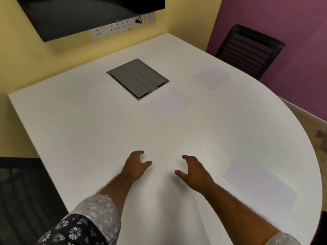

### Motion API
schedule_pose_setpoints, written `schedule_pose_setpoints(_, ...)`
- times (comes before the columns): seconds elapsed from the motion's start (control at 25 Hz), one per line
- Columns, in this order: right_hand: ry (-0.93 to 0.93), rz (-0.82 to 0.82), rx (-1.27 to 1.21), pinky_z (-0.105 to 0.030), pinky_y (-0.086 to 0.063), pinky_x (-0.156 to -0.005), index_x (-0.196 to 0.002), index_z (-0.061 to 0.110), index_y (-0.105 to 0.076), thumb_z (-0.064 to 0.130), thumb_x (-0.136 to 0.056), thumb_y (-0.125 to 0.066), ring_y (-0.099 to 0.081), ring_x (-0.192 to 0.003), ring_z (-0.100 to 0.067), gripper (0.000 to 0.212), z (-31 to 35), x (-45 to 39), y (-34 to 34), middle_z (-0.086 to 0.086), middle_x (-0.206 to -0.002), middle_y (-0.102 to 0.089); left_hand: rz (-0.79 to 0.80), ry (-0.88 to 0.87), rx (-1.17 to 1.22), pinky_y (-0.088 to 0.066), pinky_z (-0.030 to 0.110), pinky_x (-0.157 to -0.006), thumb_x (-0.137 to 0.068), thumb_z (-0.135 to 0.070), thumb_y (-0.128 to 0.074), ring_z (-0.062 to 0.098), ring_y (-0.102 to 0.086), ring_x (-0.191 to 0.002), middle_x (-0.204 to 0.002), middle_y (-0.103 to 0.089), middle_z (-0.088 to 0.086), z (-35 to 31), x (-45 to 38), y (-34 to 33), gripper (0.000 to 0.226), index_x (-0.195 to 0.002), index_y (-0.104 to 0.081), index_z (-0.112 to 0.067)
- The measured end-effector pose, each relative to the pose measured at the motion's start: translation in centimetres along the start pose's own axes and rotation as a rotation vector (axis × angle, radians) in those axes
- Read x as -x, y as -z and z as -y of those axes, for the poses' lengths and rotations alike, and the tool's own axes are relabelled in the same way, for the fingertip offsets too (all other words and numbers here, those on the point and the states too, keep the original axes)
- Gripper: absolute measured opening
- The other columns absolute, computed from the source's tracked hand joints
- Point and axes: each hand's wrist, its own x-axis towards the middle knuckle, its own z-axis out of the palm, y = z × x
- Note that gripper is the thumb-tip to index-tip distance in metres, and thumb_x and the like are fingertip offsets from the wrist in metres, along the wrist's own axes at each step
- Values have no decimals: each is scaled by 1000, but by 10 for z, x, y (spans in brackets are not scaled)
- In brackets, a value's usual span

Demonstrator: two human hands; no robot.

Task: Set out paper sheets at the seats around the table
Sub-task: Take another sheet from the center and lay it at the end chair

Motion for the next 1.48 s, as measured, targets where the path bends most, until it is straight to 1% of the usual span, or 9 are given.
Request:
schedule_pose_setpoints(0.32,12,-65,-13,-39,-44,-111,-154,23,-41,48,-94,-67,-44,-143,-22,70,39,-96,-16,2,-157,-44,-5,-37,49,-41,35,-115,-89,-33,-81,22,-52,-138,-152,-51,4,-12,-89,13,65,-146,-55,-16)
schedule_pose_setpoints(0.48,-4,-55,-6,-44,-47,-108,-153,22,-43,45,-93,-67,-43,-142,-25,68,39,-166,-30,0,-156,-44,33,-34,146,-48,36,-108,-90,-32,-80,16,-57,-125,-149,-53,-1,-10,-124,7,61,-144,-56,-22)
schedule_pose_setpoints(0.64,4,-33,84,-47,-48,-105,-152,19,-42,42,-92,-66,-42,-141,-29,68,32,-217,-42,0,-157,-40,19,-34,290,-48,32,-105,-91,-29,-78,8,-56,-123,-142,-57,-6,-13,-142,1,54,-142,-58,-26)
schedule_pose_setpoints(0.76,66,-56,210,-46,-45,-108,-153,18,-40,42,-92,-66,-37,-146,-31,71,27,-248,-47,-3,-165,-32,45,98,519,-54,39,-105,-93,-29,-77,11,-61,-124,-139,-61,-6,-9,-156,-1,51,-141,-59,-25)
schedule_pose_setpoints(0.88,127,-92,251,-48,-40,-114,-156,18,-37,42,-93,-66,-32,-151,-30,73,23,-273,-49,-6,-169,-27,64,179,715,-56,39,-104,-95,-23,-75,11,-62,-125,-139,-64,-1,-2,-168,-6,45,-138,-62,-18)
schedule_pose_setpoints(1.04,158,-272,302,-46,-48,-91,-138,17,-57,33,-96,-63,-53,-127,-32,45,18,-301,-44,-3,-146,-55,85,150,815,-54,34,-103,-98,-15,-70,8,-61,-126,-143,-62,-2,1,-185,-19,41,-138,-61,-18)
schedule_pose_setpoints(1.2,205,-379,277,-41,-50,-76,-109,16,-71,26,-95,-64,-60,-105,-30,18,11,-318,-46,1,-116,-68,142,136,828,-51,29,-103,-100,-12,-67,3,-61,-122,-146,-58,-6,-20,-214,-28,48,-145,-53,-20)
schedule_pose_setpoints(1.32,269,-438,304,-39,-52,-69,-97,15,-75,25,-96,-62,-62,-94,-30,16,4,-326,-46,0,-103,-72,157,132,827,-50,26,-101,-99,-11,-67,1,-62,-118,-143,-57,-8,-40,-231,-37,55,-150,-48,-21)
schedule_pose_setpoints(1.48,381,-548,323,-35,-46,-59,-85,13,-70,20,-96,-58,-62,-77,-32,16,-5,-332,-46,-2,-88,-71,104,148,881,-51,31,-106,-99,-12,-68,6,-64,-119,-135,-63,-5,-51,-249,-45,56,-149,-45,-18)
